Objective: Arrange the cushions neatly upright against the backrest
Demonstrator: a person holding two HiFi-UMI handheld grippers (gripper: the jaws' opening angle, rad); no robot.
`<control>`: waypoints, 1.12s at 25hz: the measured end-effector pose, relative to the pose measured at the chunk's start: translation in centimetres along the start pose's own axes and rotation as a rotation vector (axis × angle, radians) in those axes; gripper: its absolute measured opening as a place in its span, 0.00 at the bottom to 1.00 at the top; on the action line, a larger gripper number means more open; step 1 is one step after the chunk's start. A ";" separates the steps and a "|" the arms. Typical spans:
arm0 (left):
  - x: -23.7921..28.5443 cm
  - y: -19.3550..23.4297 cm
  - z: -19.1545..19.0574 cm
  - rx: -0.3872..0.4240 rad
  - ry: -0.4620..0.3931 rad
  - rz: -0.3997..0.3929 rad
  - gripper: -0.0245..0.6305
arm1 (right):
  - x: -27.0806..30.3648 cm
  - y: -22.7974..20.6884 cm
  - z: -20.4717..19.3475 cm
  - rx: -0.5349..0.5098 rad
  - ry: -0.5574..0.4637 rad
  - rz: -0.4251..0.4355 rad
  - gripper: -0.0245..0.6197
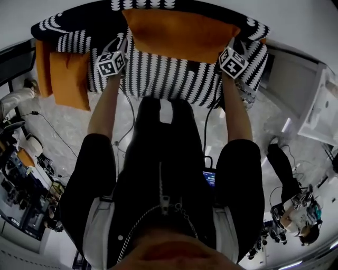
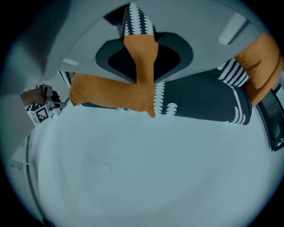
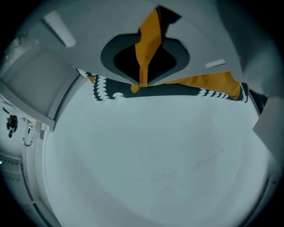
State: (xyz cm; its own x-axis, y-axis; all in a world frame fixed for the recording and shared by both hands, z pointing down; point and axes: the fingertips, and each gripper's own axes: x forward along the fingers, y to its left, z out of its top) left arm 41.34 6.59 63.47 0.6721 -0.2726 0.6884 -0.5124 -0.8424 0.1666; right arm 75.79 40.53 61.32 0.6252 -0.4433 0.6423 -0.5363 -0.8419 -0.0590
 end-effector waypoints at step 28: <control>-45.3 21.3 -21.7 -0.338 -0.328 0.498 0.05 | -33.7 60.9 -19.9 -0.897 0.114 1.024 0.04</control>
State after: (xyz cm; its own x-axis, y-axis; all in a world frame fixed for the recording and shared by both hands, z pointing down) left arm -11.66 11.04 51.15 0.4128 -0.7618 0.4992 -0.9054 -0.4032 0.1333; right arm 10.79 10.27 51.31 -0.2973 -0.6777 0.6726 -0.9343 0.3515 -0.0589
